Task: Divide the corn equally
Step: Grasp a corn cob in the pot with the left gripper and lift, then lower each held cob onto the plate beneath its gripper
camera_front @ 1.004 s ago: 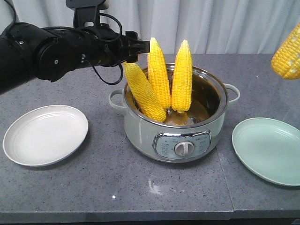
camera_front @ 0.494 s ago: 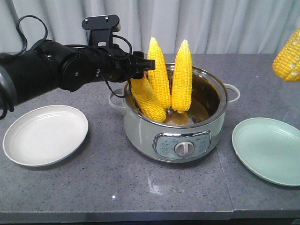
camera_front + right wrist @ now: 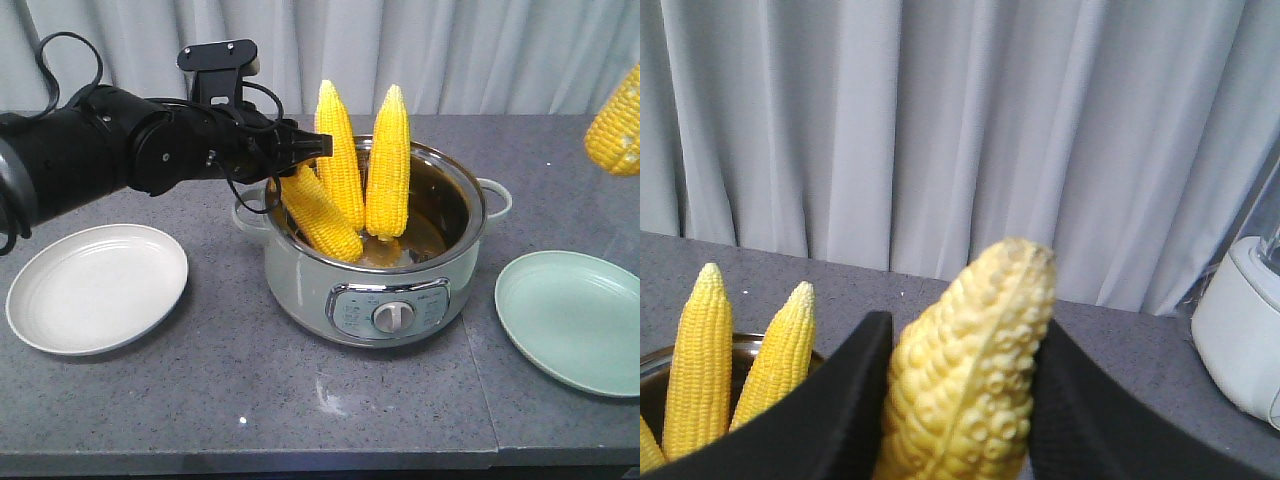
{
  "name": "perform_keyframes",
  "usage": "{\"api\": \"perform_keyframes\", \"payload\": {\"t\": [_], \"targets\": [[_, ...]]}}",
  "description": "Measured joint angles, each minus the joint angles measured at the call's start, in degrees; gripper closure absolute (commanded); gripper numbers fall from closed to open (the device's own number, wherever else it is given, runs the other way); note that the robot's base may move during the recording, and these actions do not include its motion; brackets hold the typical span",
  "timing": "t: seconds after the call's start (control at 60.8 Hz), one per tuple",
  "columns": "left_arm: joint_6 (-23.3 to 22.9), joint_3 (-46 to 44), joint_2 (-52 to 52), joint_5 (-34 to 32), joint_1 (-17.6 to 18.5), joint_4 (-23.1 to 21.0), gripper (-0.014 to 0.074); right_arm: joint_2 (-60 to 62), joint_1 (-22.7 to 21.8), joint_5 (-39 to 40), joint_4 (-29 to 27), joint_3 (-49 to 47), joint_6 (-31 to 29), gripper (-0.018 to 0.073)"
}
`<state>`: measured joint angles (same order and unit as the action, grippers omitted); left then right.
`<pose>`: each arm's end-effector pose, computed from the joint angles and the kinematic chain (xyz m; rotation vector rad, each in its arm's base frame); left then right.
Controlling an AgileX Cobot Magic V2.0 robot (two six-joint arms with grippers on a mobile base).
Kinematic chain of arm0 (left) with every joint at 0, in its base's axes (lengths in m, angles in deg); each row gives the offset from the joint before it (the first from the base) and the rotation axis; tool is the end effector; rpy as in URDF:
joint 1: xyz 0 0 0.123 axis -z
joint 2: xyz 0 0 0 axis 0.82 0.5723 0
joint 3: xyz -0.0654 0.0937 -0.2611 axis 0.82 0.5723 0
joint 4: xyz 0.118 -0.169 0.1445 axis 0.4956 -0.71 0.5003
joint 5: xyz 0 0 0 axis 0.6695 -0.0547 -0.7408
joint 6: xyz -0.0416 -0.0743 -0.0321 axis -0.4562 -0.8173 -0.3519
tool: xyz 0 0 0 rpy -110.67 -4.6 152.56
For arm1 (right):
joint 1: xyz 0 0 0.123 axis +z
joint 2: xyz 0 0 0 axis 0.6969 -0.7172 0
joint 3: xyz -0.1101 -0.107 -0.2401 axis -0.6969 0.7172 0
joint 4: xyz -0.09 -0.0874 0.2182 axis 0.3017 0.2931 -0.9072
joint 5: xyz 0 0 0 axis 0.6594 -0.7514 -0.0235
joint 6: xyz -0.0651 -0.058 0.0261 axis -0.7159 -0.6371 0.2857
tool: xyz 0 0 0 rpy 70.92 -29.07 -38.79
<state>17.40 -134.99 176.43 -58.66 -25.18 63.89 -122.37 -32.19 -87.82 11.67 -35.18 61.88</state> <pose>0.3696 -0.2092 0.3137 0.1602 2.1691 -0.4774 0.1786 0.0228 0.5006 -0.1849 1.7449 -0.0909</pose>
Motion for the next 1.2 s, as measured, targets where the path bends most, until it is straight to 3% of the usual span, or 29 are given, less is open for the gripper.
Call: {"api": "perform_keyframes", "payload": {"t": [0.132, 0.444, 0.609, 0.757, 0.954, 1.053, 1.201], "targets": [[0.00, 0.00, 0.00, 0.00, 0.00, -0.63, 0.0606, 0.00, 0.00, 0.00, 0.11, 0.00, 0.00, 0.0564], [0.40, -6.25, -3.42, 5.36, -0.06, 0.02, 0.0604, 0.00, 0.00, -0.06, 0.16, 0.00, 0.42, 0.0564], [2.89, -13.04, -10.20, 14.59, -0.65, 3.94, 0.0604, 0.00, 0.00, -1.94, 0.16, 0.00, 2.96, 0.0564], [4.58, -17.22, -17.07, 27.70, -4.04, 8.82, 0.0604, 0.00, 0.00, -6.77, 0.16, 0.00, 4.52, 0.0564], [11.36, -17.47, -21.03, 45.96, -9.62, 16.04, 0.0604, -0.20, 0.00, -13.64, 2.24, 0.00, 6.55, 0.0564], [13.38, -16.50, -21.03, 48.70, -12.02, 16.54, 0.0604, -1.90, 0.00, -16.75, 3.64, -0.05, 6.83, 0.0564], [13.73, -11.90, -20.97, 47.55, -15.25, 16.67, 0.0604, -7.85, 0.00, -19.28, 4.70, -0.10, 6.93, 0.0564]]}}
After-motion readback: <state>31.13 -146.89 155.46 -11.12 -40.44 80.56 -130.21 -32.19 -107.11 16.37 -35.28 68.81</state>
